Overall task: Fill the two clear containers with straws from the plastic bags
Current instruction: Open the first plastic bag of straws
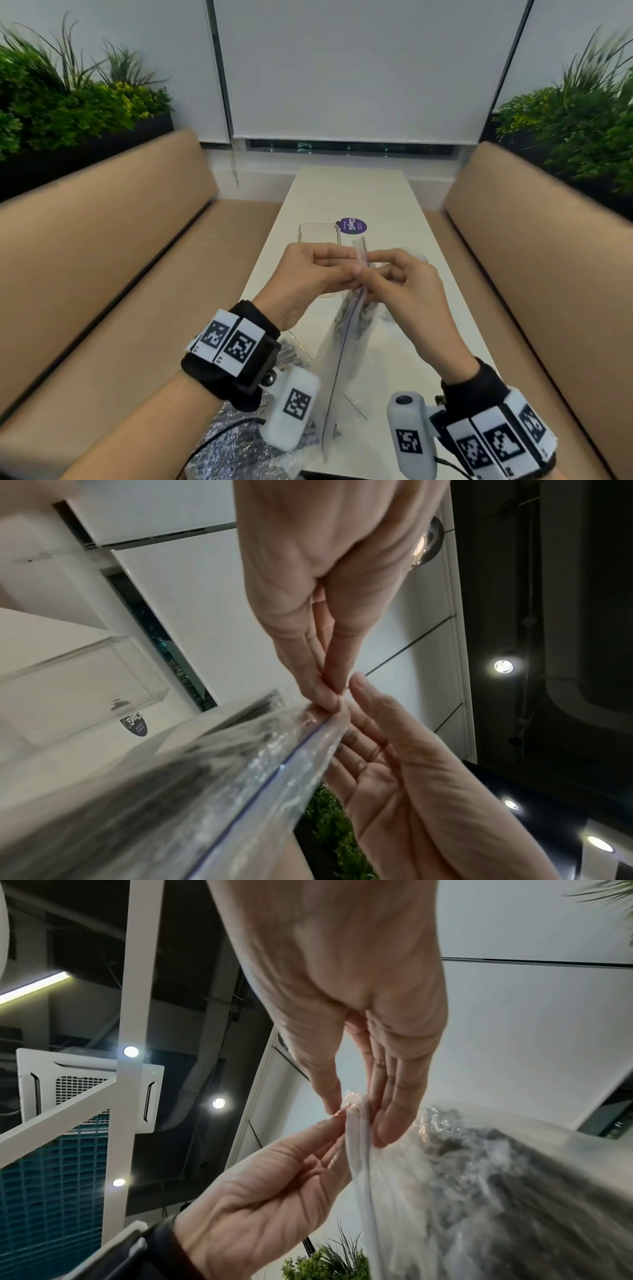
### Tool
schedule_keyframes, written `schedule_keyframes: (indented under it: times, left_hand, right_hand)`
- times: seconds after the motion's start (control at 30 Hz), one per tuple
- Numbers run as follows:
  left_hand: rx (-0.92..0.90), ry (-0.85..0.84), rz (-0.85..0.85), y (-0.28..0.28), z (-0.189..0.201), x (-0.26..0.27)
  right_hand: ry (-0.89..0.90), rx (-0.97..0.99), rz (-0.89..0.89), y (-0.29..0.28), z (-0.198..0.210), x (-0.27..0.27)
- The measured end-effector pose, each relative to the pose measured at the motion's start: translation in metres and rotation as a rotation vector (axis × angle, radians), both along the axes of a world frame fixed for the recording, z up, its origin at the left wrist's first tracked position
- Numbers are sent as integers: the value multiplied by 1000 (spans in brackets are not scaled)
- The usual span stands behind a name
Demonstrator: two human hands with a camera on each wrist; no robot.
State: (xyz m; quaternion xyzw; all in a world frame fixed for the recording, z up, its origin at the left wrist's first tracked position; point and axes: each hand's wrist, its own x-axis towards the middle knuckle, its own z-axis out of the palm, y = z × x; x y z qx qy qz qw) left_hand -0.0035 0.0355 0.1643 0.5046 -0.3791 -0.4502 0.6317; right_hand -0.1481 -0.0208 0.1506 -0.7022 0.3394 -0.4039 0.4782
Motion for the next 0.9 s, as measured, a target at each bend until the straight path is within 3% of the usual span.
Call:
schedule_keyframes:
  times: [0.17, 0.27, 0.33, 0.43, 0.47, 0.6, 0.73, 0.9]
  left_hand:
    - [10, 7, -38, 3, 0, -2]
    - [17, -21, 24, 1, 1, -1]
    - [-53, -300, 163, 0, -1, -7]
    - [-177, -935, 280, 1, 0, -25]
    - [-174, -983, 280, 1, 0, -27]
    - [-3, -814, 282, -5, -6, -19]
    - [36, -1093, 241, -5, -10, -21]
    - [-49, -1029, 109, -8, -5, -28]
  right_hand:
    - [-1, 42, 18, -4, 4, 0]
    - [-6, 80, 52, -6, 7, 0]
    - [52, 24, 60, -4, 9, 2]
    - [301, -337, -77, -5, 9, 5]
    - [362, -425, -122, -6, 8, 4]
    - [375, -464, -150, -11, 5, -3]
    - [336, -414, -192, -12, 7, -2]
    - [385, -272, -101, -15, 3, 4]
